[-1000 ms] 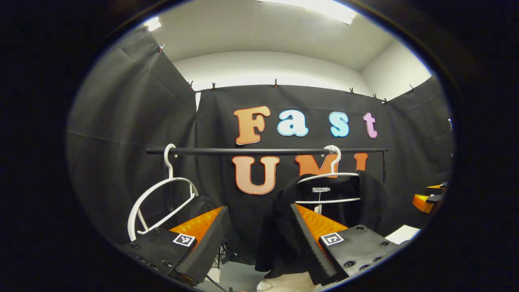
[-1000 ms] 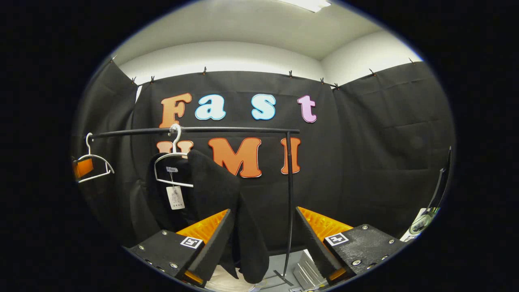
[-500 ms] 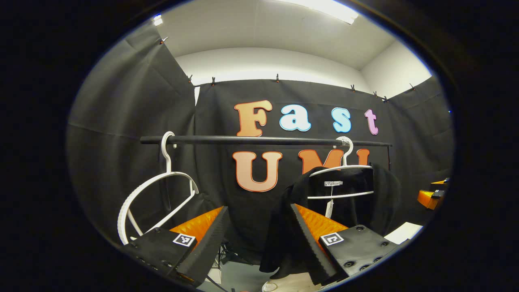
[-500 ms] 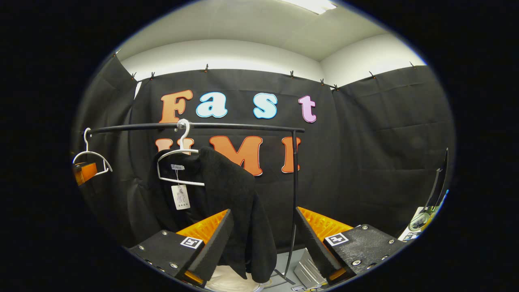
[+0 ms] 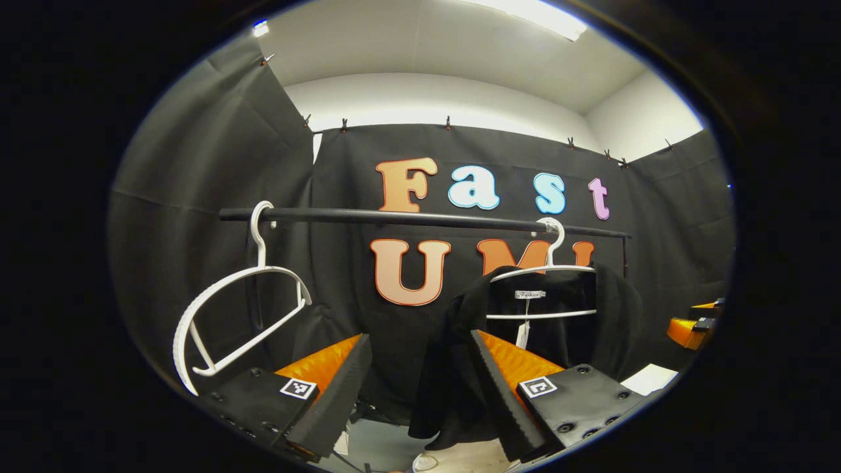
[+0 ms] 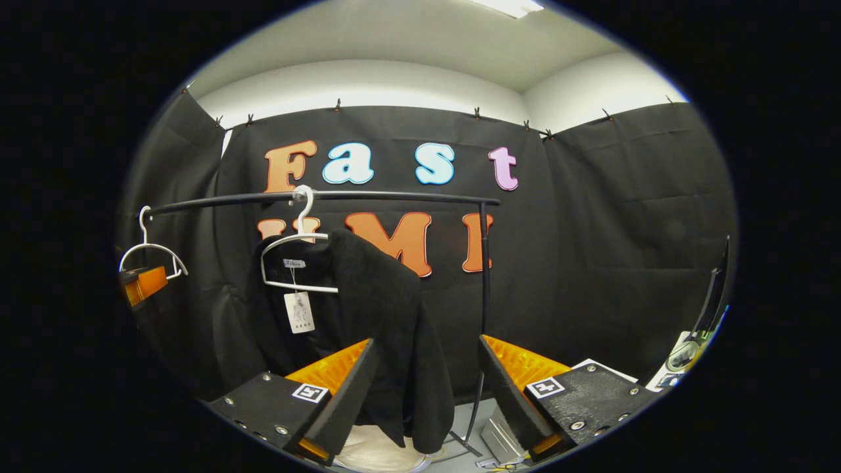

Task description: Grasp the clothes on the hanger with both hands and then place them into the laundry hamper below.

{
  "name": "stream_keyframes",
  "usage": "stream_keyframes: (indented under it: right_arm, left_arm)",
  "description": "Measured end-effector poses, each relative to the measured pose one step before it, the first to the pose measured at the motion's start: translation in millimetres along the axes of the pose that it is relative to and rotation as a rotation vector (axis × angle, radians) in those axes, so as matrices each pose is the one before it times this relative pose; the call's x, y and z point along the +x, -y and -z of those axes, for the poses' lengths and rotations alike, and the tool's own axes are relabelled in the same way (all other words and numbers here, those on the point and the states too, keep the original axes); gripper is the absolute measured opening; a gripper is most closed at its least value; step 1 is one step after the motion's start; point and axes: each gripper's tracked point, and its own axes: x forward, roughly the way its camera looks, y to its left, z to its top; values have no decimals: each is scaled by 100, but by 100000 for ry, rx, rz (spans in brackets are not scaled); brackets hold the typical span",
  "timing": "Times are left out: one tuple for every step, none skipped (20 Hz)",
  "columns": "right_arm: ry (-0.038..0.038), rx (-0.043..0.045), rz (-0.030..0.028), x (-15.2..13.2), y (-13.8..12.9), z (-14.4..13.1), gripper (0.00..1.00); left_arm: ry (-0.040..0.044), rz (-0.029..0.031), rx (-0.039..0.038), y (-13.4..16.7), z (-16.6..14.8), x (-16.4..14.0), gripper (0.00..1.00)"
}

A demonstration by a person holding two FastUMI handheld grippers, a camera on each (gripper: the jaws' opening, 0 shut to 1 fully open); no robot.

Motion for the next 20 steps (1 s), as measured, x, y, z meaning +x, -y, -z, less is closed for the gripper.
stream_keyframes:
  right_arm:
    - [-212, 245, -598, 63, -265, -9, 94]
    - [-199, 170, -658, 41, -369, 47, 94]
    - [-215, -46, -615, 169, -402, 117, 94]
    - [-213, -211, -485, 109, -495, 76, 94]
    - [-302, -154, -343, 196, -427, 135, 94]
    - [-590, 73, -410, 250, -499, 281, 94]
    - [-603, 289, -525, 290, -587, 252, 94]
    - [-542, 312, -534, 400, -658, 240, 94]
    - [-511, 251, -449, 345, -581, 285, 94]
    - [-580, 156, -193, 468, -475, 441, 94]
    - [-427, -39, -72, 500, -444, 315, 94]
    - [-438, -168, 150, 606, -474, 380, 93]
    - [-565, -98, 145, 599, -452, 393, 93]
    - [-522, 73, 197, 541, -420, 343, 93]
    - [-149, 45, 436, 677, -364, 282, 93]
    - [-93, -214, 826, 599, -174, 218, 93]
    - [-229, -421, 1037, 610, -192, 343, 93]
    - [-531, -524, 1090, 767, -237, 379, 93]
    - [-472, -291, 865, 712, -265, 388, 93]
    - [-624, 177, 676, 704, -249, 374, 93]
  left_arm:
    - [-216, 478, -454, 146, 111, 93, 93]
    - [-443, 363, -392, 223, 93, 40, 96]
    - [-641, 300, -237, 99, 298, 269, 96]
    - [-505, 319, -133, 146, 166, 220, 96]
    - [-437, 245, 32, 155, 408, 455, 93]
    - [-460, 331, 173, 93, 374, 428, 93]
    - [-373, 337, 229, 185, 351, 337, 93]
    - [-1189, 627, 422, 182, 538, 518, 93]
    - [-1209, 958, 344, 337, 599, 733, 95]
    - [-1371, 1210, 205, 363, 520, 531, 96]
    - [-901, 844, 198, 291, 563, 609, 99]
    - [-946, 637, 262, 188, 493, 704, 94]
    - [-919, 505, 91, 139, 592, 724, 93]
    - [-998, 590, -145, 67, 623, 691, 96]
    - [-574, 622, -496, 211, 560, 737, 94]
    - [-683, 756, -425, 251, 543, 816, 96]
    - [-794, 736, -190, 243, 539, 902, 96]
    - [-900, 829, -18, 221, 538, 898, 96]
    - [-632, 665, -110, 131, 371, 821, 96]
    - [-595, 487, -339, 194, 373, 970, 96]
